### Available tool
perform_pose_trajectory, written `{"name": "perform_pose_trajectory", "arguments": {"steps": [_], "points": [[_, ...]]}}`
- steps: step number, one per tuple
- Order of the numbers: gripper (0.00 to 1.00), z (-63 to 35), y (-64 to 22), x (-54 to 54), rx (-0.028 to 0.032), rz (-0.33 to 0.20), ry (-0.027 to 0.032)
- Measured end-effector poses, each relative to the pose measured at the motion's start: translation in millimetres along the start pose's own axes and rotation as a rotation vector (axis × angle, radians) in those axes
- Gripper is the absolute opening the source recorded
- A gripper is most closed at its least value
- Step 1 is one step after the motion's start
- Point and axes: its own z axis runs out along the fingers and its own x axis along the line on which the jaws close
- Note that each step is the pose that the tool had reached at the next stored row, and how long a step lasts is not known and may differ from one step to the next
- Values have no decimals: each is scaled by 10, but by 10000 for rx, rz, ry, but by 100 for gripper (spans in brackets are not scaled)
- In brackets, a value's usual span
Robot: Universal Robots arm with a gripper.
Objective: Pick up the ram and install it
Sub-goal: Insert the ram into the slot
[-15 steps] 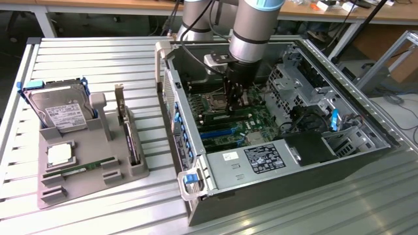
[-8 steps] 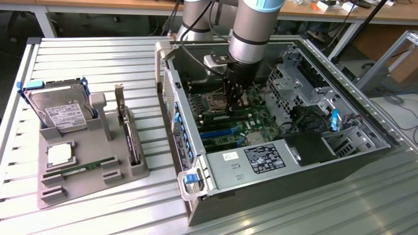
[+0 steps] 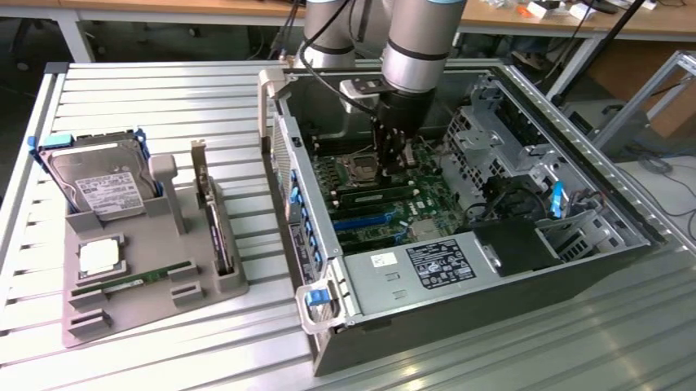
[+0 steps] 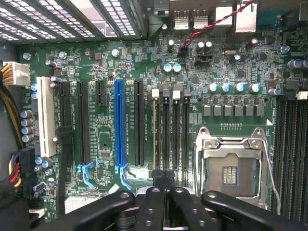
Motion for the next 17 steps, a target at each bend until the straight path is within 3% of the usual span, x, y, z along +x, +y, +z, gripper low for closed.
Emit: {"name": "perform_pose_trajectory", "arguments": {"steps": [3, 7, 11, 12, 15, 17], "points": [[11, 3, -93, -1, -13, 0, 50], [11, 16, -371, -9, -54, -6, 133], [11, 39, -858, -14, -158, -18, 251], [11, 41, -945, -15, -169, -20, 271], [11, -45, -974, -7, -169, -18, 273], [11, -237, -979, 11, -169, -19, 276]]}}
